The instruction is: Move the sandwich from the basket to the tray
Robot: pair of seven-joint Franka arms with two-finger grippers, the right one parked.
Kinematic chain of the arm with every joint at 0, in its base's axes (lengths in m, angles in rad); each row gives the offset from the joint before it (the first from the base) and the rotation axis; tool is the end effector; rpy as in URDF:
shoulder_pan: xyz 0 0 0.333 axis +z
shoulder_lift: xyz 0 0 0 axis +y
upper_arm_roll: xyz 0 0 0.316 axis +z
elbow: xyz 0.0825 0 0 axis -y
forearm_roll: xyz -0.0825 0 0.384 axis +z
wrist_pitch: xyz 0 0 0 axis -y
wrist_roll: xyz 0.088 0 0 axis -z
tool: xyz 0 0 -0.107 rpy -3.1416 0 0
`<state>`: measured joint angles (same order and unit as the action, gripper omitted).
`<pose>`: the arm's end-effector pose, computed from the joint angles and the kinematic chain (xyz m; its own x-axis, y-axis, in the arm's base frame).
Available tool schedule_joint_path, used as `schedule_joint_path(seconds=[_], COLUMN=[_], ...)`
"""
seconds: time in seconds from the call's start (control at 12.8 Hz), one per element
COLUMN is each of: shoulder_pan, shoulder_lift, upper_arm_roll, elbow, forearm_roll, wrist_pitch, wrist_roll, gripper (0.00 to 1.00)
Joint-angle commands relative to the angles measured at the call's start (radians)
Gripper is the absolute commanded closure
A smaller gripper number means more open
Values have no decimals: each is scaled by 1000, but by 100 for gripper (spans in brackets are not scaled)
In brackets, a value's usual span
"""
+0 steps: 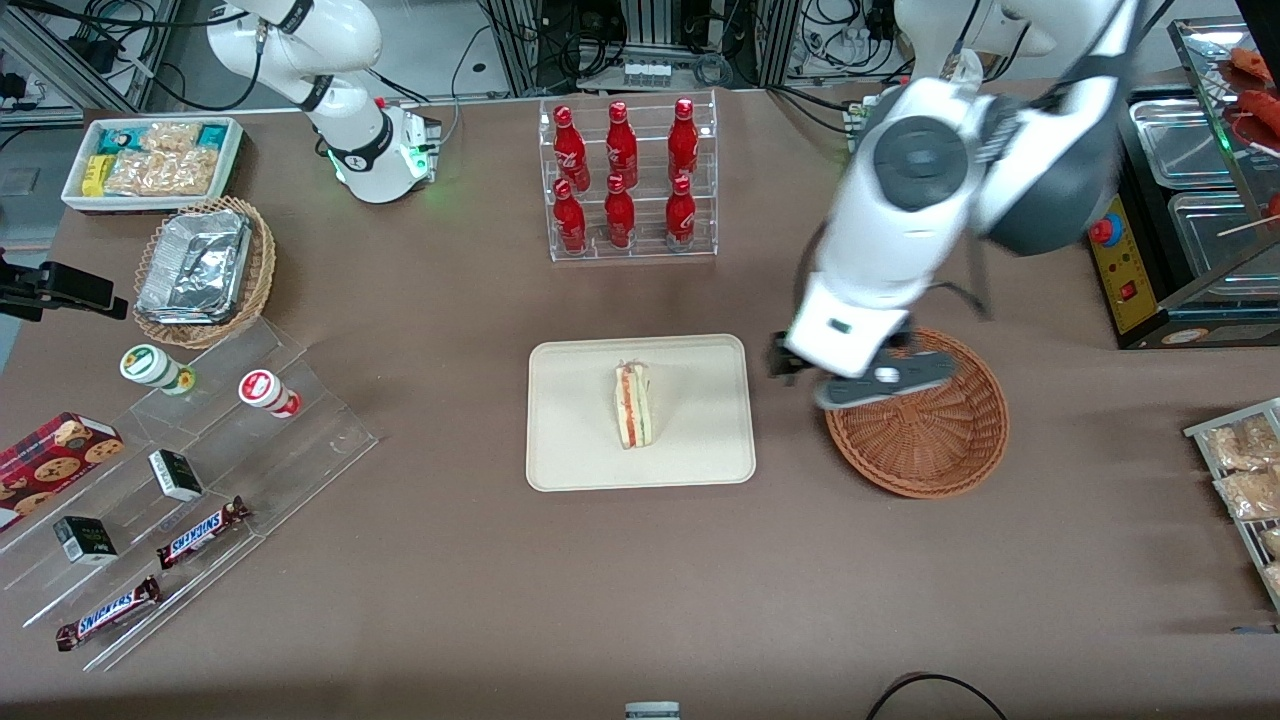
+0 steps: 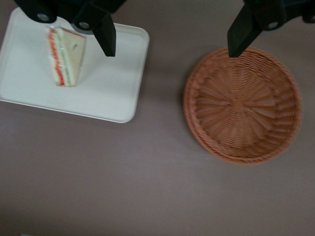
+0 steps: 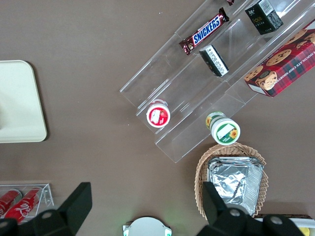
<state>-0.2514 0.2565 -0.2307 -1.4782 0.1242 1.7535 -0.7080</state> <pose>0.5806 -0.2728 0.5350 0.9758 0.2099 0.0611 0.2122 -0.9767 -0.0327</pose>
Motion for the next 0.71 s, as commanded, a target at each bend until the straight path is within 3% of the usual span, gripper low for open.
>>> schedule_joint_path(seconds=[0.0,0.39,0.63], shoulder_pan=[102,277,328], shoulder_lift=[-121,-259,-312], upper_arm_roll=[-9,-6,-5], elbow=[-108,-234,-271], forearm_roll=[-18,-92,-94], wrist_pitch=[-17,-19,-41], wrist_roll=[122,391,473], gripper=[0,0,0])
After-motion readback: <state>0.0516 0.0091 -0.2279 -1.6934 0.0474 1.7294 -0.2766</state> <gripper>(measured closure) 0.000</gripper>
